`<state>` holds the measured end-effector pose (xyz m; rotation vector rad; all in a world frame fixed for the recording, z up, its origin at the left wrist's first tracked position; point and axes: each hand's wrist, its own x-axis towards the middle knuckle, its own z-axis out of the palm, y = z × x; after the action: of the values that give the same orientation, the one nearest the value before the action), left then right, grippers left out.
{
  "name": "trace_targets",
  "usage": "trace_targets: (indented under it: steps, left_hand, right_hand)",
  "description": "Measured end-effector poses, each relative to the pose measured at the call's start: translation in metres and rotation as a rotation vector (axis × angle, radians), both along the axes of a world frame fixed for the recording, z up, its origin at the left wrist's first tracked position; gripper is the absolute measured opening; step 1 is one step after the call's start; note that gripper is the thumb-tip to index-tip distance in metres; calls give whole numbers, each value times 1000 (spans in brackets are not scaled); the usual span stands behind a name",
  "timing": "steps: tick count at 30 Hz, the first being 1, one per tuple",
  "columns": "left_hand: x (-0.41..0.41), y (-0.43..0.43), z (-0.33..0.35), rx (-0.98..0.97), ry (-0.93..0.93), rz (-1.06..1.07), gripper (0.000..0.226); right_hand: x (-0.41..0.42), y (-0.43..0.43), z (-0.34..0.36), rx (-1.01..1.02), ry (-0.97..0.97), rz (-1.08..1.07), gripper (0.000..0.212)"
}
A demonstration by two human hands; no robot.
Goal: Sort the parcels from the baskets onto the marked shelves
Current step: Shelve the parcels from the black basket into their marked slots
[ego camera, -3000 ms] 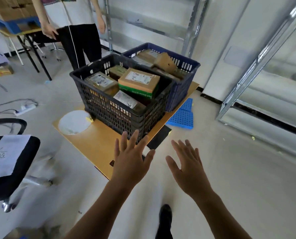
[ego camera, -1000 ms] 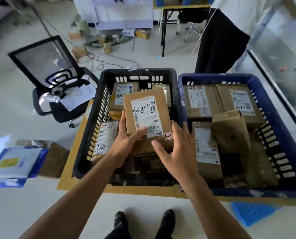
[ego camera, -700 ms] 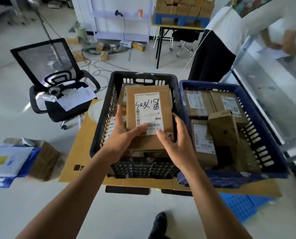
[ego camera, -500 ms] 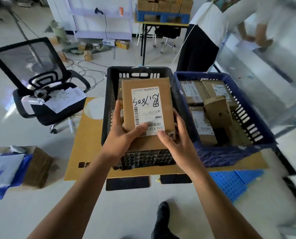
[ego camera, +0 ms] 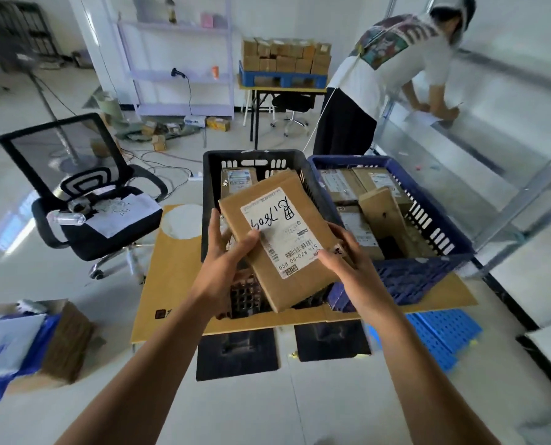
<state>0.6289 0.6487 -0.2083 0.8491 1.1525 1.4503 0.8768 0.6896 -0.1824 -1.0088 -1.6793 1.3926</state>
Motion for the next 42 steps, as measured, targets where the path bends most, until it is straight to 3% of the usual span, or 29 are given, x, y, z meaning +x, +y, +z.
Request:
trace_targets:
  steps: [5,9,12,17,22,25,28,32,34,38,42]
  left_hand:
    - [14,7,16,-7,-128,45,85]
    - [40,13,30,3,-165,295,67]
    - [55,14,30,21,-244,412,60]
    - [72,-1,18,22,-255,380,69]
    - [53,-22,16,2,-40,244,101]
    - [31,-19,28,52,81,167,86]
    - [13,-10,45,96,287,-112,61]
    - [2,-5,57,-10,440,-542,81]
    - [7,-3,59,-30,396,-541,84]
    - [40,3,53,6,264,-323,90]
    - [87,10,30,8,219,-225,85]
  right_hand:
    - [24,-1,22,13,25,-2,55]
    - [10,-5,20,-30,134,-327,98]
    - [-5,-19,11,-97,114,-278,116]
    - [-15,-23,2,-107,236,-288,100]
    - [21,3,8,-48,213,-198,75]
    - [43,19,14,-25,117,-46,58]
    - [56,34,17,-21,66,80,58]
    - [65,47,24,-15,57,92,60]
    - [69,52,25,-7,85,64,66]
    - [61,46,20,11,207,-119,86]
    - [50,26,-4,1,249,-271,77]
